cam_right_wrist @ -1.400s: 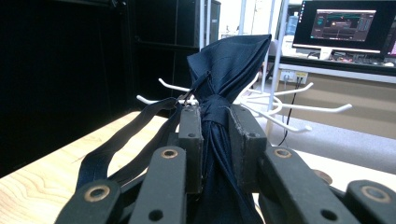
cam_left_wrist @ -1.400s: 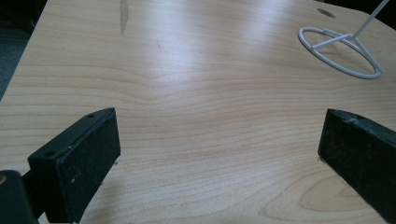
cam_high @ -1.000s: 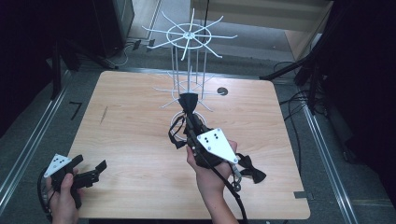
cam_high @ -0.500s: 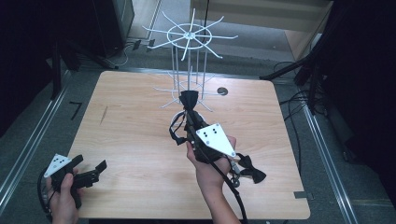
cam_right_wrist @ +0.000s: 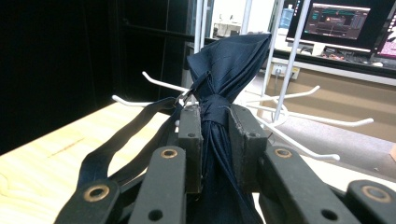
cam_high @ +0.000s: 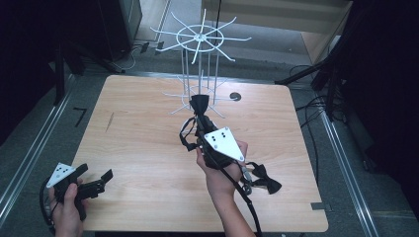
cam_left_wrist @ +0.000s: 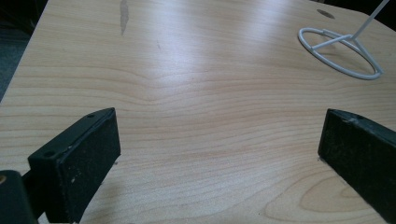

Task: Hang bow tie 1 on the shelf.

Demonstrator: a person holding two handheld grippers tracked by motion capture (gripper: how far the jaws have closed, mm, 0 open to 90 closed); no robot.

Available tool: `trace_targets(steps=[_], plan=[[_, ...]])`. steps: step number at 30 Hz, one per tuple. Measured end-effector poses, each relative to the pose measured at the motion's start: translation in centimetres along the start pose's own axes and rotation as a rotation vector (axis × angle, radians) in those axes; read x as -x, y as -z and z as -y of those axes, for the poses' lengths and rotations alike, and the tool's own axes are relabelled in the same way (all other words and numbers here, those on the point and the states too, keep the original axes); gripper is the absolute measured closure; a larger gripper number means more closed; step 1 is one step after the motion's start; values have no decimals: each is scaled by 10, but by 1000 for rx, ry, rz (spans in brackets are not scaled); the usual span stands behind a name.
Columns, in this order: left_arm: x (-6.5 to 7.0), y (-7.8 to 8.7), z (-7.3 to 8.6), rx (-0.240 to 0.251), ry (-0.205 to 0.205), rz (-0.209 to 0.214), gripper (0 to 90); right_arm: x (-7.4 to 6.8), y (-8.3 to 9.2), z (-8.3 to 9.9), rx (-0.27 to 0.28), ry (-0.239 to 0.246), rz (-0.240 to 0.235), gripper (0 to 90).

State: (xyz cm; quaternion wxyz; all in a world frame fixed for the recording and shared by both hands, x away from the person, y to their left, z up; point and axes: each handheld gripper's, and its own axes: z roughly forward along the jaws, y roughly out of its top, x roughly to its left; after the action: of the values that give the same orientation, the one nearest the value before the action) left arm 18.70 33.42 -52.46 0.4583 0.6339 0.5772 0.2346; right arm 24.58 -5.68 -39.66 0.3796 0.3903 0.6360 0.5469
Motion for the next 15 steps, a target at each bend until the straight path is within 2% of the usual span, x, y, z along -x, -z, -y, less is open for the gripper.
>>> trace_targets(steps=[9,15], plan=[[0,0,0,2,2,0,0,-1,-7,2,-7,22,19,771],[0,0,0,1,4,0,0,1,-12,11,-32,34,48,747]])
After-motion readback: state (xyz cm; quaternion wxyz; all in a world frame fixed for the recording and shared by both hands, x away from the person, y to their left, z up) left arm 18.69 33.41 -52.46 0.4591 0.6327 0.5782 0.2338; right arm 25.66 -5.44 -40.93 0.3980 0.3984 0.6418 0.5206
